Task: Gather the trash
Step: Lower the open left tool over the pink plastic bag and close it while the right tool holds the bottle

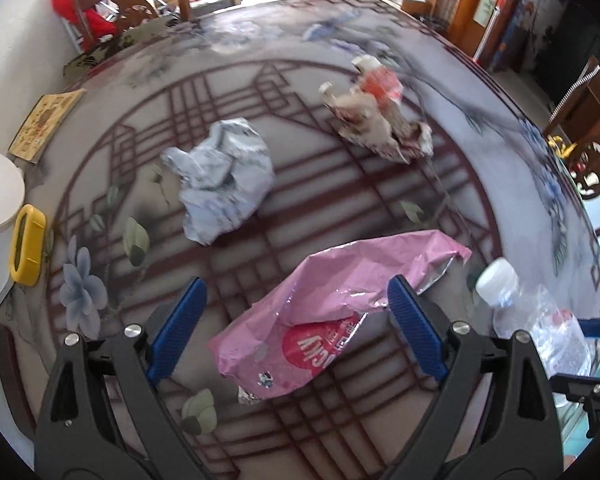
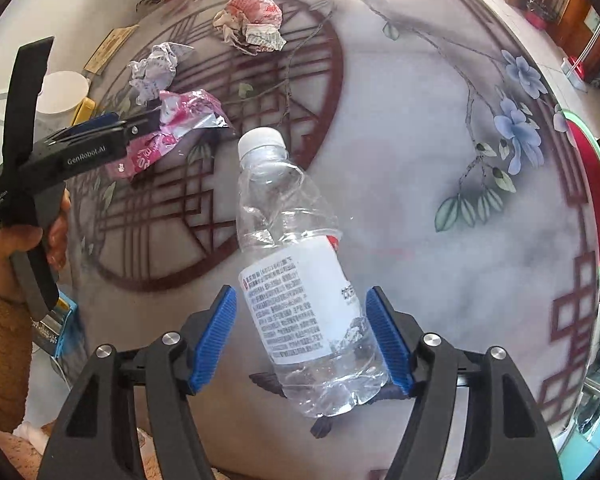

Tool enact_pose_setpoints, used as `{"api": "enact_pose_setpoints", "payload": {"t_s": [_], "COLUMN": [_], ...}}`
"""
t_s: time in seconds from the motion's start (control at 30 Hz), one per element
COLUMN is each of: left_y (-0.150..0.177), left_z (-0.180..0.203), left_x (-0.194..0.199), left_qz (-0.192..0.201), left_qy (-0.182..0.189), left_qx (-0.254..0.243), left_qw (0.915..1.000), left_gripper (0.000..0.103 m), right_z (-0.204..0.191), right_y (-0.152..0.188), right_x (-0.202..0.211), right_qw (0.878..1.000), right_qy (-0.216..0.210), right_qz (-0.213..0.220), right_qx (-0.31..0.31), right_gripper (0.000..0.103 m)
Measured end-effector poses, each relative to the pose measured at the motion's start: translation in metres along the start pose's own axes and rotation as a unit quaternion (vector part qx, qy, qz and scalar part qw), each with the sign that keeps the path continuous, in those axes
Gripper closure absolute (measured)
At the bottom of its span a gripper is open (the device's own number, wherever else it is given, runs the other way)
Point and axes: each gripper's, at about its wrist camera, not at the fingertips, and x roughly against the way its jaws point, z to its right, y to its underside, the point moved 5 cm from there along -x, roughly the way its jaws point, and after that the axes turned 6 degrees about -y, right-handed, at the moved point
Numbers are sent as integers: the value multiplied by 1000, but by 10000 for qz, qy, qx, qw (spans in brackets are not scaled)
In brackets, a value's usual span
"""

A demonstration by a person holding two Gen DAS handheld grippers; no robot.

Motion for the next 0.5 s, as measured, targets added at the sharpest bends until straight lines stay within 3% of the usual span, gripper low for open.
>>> {"api": "enact_pose_setpoints", "payload": {"t_s": [0.27, 0.5], "left_y": [13, 19], "left_z": [6, 10], "left_x": [18, 17], "left_qz": [-37, -155], "left_qy": [217, 235], "left_qx": [-149, -701], "left_qw": [9996, 9971], "left_gripper": [13, 11], "right_z": [-3, -7], "right_y": [-4, -5], "right_x": [9, 5], "right_qw": [9999, 9999], "right_qy": [-8, -40], "right_qz": [165, 154], "right_qx": [27, 32], "right_gripper": [31, 31]}}
